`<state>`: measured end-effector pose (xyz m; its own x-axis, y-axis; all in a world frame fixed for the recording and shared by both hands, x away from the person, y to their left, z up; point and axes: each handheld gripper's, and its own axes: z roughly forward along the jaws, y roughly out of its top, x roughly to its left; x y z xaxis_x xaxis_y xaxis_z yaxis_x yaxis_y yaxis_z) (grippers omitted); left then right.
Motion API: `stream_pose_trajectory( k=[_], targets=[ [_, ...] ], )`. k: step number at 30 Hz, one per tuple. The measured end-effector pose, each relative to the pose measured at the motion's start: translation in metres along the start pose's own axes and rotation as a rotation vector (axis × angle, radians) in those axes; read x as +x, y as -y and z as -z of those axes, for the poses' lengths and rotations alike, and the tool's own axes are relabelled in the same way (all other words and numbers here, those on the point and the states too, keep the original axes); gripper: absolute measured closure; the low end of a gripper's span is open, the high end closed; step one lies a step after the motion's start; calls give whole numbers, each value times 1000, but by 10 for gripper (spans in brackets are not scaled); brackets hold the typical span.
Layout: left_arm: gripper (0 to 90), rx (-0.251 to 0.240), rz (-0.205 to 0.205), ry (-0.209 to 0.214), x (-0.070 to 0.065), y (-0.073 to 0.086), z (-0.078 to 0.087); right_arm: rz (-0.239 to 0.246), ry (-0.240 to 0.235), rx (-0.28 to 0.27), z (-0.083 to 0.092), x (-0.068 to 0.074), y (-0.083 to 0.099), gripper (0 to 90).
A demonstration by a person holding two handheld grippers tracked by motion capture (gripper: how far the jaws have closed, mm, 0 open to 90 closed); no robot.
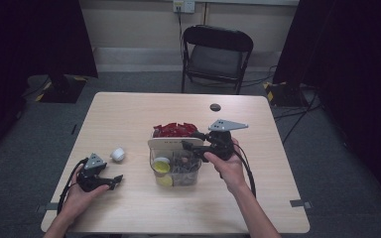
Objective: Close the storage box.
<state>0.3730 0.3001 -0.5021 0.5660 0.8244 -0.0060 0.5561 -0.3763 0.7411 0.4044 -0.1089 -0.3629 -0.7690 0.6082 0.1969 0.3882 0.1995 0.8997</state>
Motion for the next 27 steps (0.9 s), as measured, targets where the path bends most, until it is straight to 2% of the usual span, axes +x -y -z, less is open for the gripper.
stream_pose_trajectory(
  k=[4, 5, 20, 24, 27],
  targets=[
    [151, 0, 1, -1, 0, 0, 0, -7, -7, 6, 2, 0, 1, 396],
    [151, -1, 0, -1, 0, 0, 0, -9, -6, 11, 2, 0, 2, 364],
    [150, -1, 0, -4, 0, 0, 0, -15, -34, 37, 0, 1, 9, 379],
    [150, 0, 0, -4, 0, 0, 0, -5, -43, 52, -1, 4, 11, 367],
    [150, 0, 2, -3, 0, 0, 0, -13, -41, 43, 0, 5, 14, 339]
  ],
)
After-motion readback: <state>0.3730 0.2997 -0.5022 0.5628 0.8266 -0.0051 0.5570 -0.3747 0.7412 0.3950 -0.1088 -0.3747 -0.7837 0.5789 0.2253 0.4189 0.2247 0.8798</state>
